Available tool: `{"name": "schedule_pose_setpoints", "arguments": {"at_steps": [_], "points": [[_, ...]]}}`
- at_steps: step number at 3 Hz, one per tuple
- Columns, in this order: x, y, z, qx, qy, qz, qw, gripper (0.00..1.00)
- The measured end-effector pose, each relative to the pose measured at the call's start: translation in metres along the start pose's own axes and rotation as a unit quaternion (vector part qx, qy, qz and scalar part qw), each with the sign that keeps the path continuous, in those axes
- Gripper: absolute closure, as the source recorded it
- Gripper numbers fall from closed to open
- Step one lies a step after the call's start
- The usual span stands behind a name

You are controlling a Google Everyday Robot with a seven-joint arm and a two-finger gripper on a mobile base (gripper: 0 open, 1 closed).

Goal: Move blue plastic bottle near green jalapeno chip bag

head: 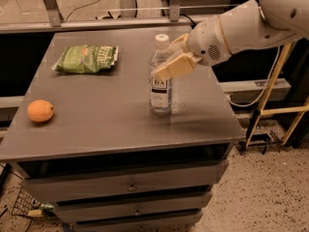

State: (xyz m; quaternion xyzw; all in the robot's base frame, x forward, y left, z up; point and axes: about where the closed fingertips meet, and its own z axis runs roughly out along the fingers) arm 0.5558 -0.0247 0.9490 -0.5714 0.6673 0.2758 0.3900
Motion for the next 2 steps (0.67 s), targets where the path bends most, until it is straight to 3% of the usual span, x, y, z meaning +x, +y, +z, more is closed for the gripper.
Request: {"name": "schedule_pose_setpoints", "arguments": {"at_steps": [1, 2], "points": [[-0.0032, -0.0197, -0.0113, 0.01, -0.02, -0.019, 0.9996, 1.0], [-0.0039, -0.0208, -0.0101, 0.01, -0.021, -0.017, 0.9996, 1.0]]}}
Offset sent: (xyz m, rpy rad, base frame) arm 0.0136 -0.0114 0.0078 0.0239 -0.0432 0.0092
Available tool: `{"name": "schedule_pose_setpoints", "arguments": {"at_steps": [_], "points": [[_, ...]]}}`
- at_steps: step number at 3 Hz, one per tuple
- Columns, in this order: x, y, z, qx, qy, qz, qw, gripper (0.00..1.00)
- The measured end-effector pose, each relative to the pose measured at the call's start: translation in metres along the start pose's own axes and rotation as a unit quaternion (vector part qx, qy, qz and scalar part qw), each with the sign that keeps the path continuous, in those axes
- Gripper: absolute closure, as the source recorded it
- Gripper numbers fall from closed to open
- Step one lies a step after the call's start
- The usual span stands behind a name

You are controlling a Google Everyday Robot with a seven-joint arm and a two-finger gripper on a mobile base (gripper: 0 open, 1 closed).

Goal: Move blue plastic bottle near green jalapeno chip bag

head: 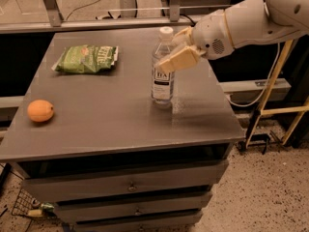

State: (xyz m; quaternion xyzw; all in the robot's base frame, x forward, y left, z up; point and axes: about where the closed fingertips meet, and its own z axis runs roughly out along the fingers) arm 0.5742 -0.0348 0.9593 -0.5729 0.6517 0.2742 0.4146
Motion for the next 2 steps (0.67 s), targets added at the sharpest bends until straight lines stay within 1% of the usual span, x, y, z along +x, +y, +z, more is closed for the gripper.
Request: {"name": "schedule_pose_setpoints", "arguments": {"at_steps": [1, 2], "points": [[-0.013, -0.022, 0.01, -0.005, 0.004, -0.004, 1.0, 1.0], [-0.046, -0.069, 0.046, -0.02, 0.028, -0.016, 0.9993, 1.0]]}}
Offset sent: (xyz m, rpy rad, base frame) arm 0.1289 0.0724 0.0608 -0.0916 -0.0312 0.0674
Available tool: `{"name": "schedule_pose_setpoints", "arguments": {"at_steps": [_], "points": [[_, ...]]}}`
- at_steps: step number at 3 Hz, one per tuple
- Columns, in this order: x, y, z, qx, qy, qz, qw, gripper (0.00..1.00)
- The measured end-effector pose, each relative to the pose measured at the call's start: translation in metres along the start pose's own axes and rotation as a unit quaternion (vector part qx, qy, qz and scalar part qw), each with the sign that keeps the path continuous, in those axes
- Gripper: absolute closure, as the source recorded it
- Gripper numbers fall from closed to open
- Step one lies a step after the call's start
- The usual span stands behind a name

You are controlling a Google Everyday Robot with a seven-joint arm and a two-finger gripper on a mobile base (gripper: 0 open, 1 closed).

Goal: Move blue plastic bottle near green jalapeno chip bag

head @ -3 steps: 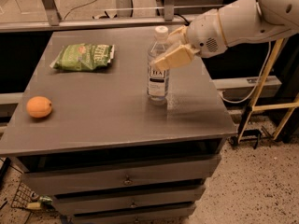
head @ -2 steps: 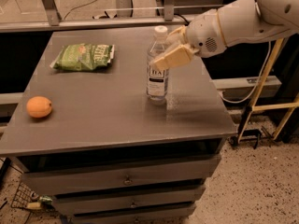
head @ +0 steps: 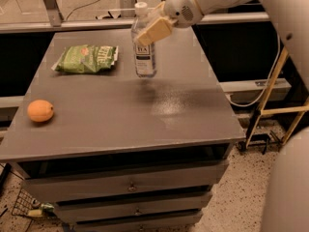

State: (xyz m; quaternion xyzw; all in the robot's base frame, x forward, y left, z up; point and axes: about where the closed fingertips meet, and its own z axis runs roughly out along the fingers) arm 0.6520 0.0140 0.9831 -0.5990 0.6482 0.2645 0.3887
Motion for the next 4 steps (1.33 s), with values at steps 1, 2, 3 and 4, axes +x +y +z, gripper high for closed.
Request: {"name": "schedule_pose_setpoints", "arguments": {"at_steps": [1, 2, 3, 4], "points": [[-0.021, -0.024, 0.018, 0.007, 0.007, -0.008, 0.9999, 1.0], [-0.034, -0.037, 0.024, 0.036, 0.001, 0.009, 0.9993, 1.0], [-0.025, -0.041, 0.047, 0.052, -0.008, 0.044, 0.9977, 1.0], [-0.011, -0.042, 0.067, 0.058, -0.019, 0.074, 0.9954, 1.0]]}}
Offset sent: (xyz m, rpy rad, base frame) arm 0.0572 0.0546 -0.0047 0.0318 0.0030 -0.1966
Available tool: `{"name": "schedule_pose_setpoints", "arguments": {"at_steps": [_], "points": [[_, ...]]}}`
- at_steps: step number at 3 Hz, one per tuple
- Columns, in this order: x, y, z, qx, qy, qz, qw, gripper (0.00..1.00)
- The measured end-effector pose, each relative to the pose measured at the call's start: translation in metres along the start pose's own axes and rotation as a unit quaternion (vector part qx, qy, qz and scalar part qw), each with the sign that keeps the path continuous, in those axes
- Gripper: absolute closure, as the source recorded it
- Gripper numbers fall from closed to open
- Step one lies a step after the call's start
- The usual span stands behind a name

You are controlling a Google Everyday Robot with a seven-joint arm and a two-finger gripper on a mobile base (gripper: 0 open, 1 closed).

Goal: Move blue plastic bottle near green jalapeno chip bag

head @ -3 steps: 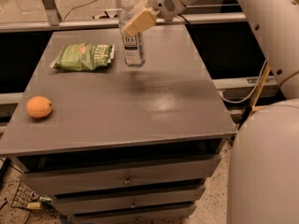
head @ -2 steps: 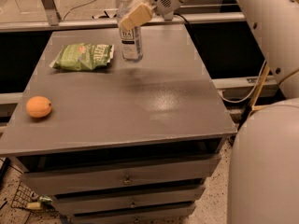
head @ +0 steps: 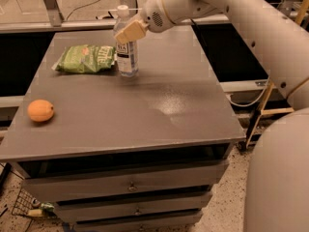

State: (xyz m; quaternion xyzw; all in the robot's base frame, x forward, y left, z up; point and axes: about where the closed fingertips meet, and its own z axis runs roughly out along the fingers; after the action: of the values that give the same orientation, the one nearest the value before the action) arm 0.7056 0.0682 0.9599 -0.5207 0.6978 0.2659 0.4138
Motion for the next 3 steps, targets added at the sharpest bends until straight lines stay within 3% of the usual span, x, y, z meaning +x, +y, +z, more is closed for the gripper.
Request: {"name": "schedule_pose_setpoints", "arguments": {"at_steps": [1, 3], "points": [[0.011, -0.004, 0.013, 0.004, -0.008, 0.017, 0.9998, 1.0], [0.005, -0.015, 0.021, 0.028, 0.001, -0.001, 0.9996, 1.0]]}}
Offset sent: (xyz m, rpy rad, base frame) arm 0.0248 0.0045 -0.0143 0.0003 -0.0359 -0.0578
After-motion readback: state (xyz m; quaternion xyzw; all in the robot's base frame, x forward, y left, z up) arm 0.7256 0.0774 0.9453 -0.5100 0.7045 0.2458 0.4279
